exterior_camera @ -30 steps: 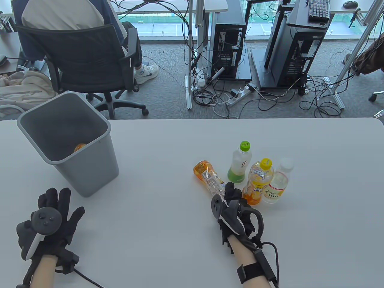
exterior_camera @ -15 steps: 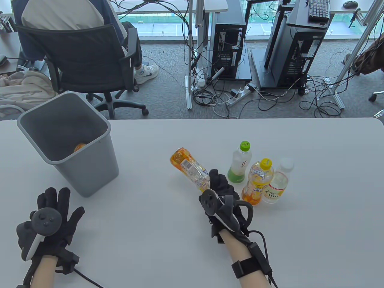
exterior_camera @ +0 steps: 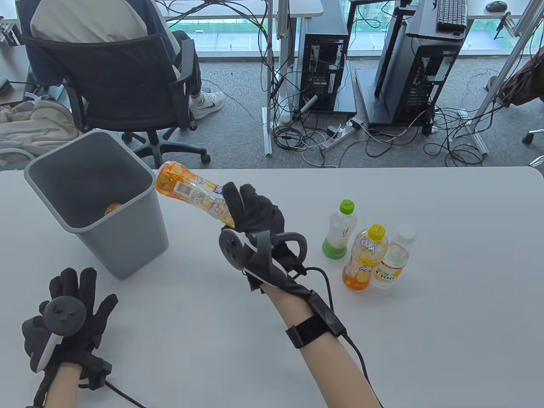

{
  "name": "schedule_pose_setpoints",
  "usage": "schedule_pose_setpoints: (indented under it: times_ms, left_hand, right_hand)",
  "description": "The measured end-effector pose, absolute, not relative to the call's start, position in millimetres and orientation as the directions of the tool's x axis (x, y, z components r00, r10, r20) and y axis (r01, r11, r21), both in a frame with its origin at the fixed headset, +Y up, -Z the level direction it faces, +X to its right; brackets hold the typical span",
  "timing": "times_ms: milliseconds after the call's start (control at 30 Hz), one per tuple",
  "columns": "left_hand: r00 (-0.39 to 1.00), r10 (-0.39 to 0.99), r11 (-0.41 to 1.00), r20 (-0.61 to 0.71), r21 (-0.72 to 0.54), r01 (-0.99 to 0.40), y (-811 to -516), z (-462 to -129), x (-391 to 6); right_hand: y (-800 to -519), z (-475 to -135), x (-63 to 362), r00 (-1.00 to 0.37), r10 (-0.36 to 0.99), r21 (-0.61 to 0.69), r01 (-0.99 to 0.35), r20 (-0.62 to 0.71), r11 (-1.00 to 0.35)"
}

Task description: Place bottles in bin

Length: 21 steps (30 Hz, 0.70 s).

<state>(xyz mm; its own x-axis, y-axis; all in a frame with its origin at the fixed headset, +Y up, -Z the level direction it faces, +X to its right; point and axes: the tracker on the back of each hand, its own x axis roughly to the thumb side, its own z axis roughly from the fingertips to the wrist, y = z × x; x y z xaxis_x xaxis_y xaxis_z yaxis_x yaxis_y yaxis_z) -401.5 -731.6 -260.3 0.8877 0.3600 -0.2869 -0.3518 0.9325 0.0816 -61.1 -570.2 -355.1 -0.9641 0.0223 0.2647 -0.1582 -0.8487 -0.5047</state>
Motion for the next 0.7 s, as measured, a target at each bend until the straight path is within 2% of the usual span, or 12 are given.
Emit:
schedule_pose_setpoints:
  times_ms: [167,300,500,700]
  left_hand:
    - [0.903,0.321,0.946,-0.287,0.06,-0.317,-734,-261,-398]
    - [0.908,0.299,0.953,-0.293,0.047,-0.299,-736,-261,-397]
    - [0.909,0.285,0.957,-0.303,0.034,-0.289,-736,-261,-396]
    - [0.911,0.275,0.959,-0.307,0.027,-0.281,-736,-261,-395]
  right_hand:
    - [-545,-357,-102,-0.942,-0.042,-0.563,-0.164,0.334,-0.81]
    - [-536,-360,-132,-0.929,-0.081,-0.571,-0.151,0.361,-0.807]
    - [-538,-360,-168,-0.916,-0.181,-0.599,-0.077,0.358,-0.797]
    - [-543,-357,-203,-0.879,-0.387,-0.706,0.086,0.279,-0.703]
